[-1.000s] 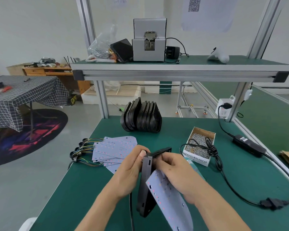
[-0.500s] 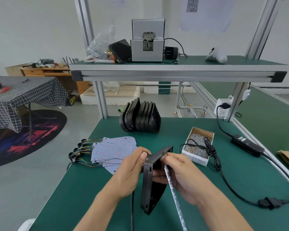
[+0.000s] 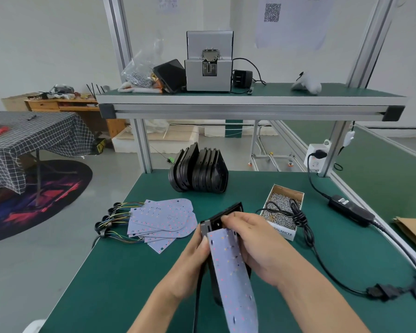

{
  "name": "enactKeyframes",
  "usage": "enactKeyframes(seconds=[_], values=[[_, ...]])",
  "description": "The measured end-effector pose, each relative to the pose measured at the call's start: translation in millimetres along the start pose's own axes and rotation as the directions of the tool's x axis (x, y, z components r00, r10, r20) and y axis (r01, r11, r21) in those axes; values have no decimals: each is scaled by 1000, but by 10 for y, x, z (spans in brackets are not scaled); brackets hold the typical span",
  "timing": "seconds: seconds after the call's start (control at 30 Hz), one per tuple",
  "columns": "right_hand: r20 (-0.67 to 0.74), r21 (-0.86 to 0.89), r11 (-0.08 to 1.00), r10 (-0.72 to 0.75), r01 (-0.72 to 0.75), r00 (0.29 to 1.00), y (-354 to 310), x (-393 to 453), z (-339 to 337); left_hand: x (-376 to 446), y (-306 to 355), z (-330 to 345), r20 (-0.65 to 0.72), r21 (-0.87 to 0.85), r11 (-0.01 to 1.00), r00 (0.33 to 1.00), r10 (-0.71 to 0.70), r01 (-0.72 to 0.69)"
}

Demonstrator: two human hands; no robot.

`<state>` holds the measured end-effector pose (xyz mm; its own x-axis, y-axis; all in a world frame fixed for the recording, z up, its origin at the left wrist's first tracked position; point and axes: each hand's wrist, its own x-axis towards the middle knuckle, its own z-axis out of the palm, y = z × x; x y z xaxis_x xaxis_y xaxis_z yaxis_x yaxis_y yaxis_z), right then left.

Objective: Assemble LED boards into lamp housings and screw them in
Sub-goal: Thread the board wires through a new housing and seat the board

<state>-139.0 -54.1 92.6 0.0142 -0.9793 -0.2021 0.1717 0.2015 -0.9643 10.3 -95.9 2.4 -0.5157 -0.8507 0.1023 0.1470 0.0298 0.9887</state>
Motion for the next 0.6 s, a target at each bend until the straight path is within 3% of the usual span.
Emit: enactKeyframes(seconds=[0.1,0.17,0.27,0.33,0.43,0.6], values=[[15,-84,996,17,-15,1000,-70,-24,-19,-17,-12,49,-4,-154,985,997,-78,76],[21,-261,964,-36,40,999,-132,-58,-73,-22,62,30,32,-342,917,978,-205,203],[15,-410,907,-98,96,995,-194,-62,-178,-66,206,-14,33,-494,855,986,-163,158],[-18,-372,922,-120,105,993,-217,-54,-191,-47,188,-68,74,-517,846,991,-110,132],[-84,-286,953,-127,98,988,-213,-33,-171,-58,176,-40,53,-543,813,975,-216,210],[-201,-185,980,-111,74,973,-213,-39,-113,-42,228,46,34,-597,771,968,-250,221]])
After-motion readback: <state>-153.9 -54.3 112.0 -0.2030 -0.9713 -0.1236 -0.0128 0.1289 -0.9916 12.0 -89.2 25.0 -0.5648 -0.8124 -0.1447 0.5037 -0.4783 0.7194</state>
